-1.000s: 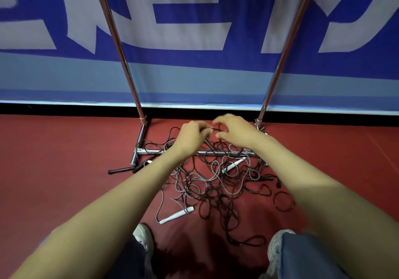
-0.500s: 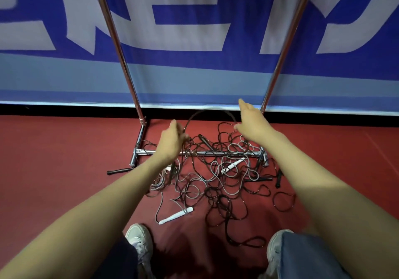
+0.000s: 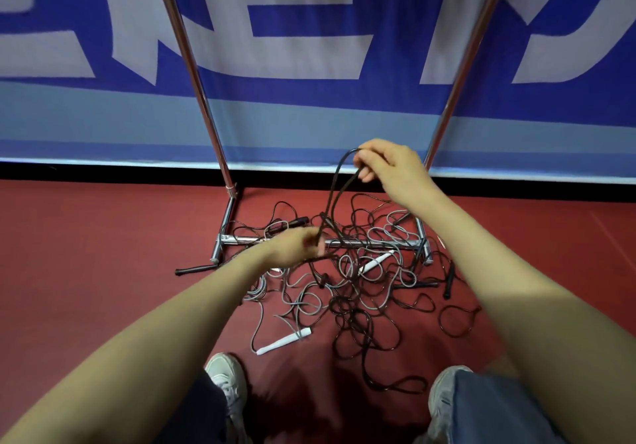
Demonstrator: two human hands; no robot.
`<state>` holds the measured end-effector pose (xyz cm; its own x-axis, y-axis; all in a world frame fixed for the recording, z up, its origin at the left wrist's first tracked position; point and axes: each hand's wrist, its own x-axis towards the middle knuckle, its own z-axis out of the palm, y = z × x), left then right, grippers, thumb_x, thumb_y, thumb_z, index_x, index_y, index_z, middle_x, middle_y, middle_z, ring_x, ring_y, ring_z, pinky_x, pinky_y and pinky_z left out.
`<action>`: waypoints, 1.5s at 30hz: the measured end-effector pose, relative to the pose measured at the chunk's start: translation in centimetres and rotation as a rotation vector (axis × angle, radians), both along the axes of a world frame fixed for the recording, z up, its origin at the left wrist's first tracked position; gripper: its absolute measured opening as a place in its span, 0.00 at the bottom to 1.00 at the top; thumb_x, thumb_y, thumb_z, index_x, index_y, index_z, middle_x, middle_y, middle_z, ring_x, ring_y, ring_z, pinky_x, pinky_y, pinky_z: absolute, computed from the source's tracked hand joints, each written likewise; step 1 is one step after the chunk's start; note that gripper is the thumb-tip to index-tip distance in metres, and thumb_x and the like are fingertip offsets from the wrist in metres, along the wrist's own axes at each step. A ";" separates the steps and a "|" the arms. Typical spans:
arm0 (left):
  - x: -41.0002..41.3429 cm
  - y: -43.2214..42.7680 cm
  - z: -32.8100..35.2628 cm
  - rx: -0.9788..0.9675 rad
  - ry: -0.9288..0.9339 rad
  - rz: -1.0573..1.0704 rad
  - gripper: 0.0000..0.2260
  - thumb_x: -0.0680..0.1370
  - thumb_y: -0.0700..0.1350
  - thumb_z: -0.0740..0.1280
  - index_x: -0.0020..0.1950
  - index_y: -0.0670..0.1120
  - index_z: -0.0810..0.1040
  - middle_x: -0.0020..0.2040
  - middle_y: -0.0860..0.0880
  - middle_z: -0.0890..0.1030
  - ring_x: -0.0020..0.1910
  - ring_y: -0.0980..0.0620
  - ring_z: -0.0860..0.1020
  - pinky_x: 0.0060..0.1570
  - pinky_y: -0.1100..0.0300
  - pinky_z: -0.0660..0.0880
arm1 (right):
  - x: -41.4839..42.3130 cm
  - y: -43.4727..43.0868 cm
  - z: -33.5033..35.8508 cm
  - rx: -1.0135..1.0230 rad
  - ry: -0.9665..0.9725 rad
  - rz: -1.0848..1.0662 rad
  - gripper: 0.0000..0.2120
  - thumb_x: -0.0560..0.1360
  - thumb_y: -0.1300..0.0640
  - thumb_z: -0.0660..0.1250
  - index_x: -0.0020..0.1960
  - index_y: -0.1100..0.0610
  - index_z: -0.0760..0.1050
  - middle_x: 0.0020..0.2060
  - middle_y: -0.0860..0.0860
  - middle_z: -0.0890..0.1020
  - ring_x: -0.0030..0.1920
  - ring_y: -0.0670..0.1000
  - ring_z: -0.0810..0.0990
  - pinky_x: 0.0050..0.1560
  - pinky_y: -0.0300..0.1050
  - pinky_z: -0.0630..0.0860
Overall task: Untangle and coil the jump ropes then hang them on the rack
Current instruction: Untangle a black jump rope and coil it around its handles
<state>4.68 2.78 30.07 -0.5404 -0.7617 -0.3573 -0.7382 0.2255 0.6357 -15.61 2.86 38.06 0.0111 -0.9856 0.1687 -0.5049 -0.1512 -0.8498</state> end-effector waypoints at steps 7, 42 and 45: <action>0.0 -1.4 1.3 -0.364 0.089 0.368 0.03 0.77 0.43 0.68 0.47 0.46 0.75 0.44 0.45 0.83 0.43 0.44 0.80 0.45 0.54 0.76 | -1.6 0.6 -1.8 0.255 0.622 -0.046 0.39 0.76 0.62 0.69 0.79 0.56 0.49 0.74 0.58 0.61 0.69 0.59 0.68 0.67 0.52 0.68; 0.4 -2.1 3.4 -0.220 0.276 0.295 0.28 0.73 0.44 0.74 0.72 0.48 0.70 0.70 0.50 0.72 0.69 0.53 0.69 0.70 0.58 0.63 | 0.0 0.6 -0.2 0.073 0.195 0.087 0.05 0.79 0.57 0.64 0.49 0.54 0.79 0.39 0.46 0.80 0.36 0.35 0.75 0.40 0.27 0.67; -1.9 -1.3 3.8 0.035 0.576 0.123 0.13 0.76 0.39 0.70 0.60 0.46 0.77 0.54 0.53 0.80 0.53 0.61 0.77 0.57 0.65 0.72 | 0.8 0.3 -0.1 0.010 0.108 0.116 0.05 0.79 0.58 0.64 0.47 0.51 0.78 0.39 0.43 0.80 0.42 0.43 0.77 0.46 0.32 0.69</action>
<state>2.77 1.45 33.85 -0.5633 -0.8242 -0.0590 -0.2916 0.1315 0.9474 -14.77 3.19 38.01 0.1423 -0.9784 0.1502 -0.5730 -0.2052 -0.7934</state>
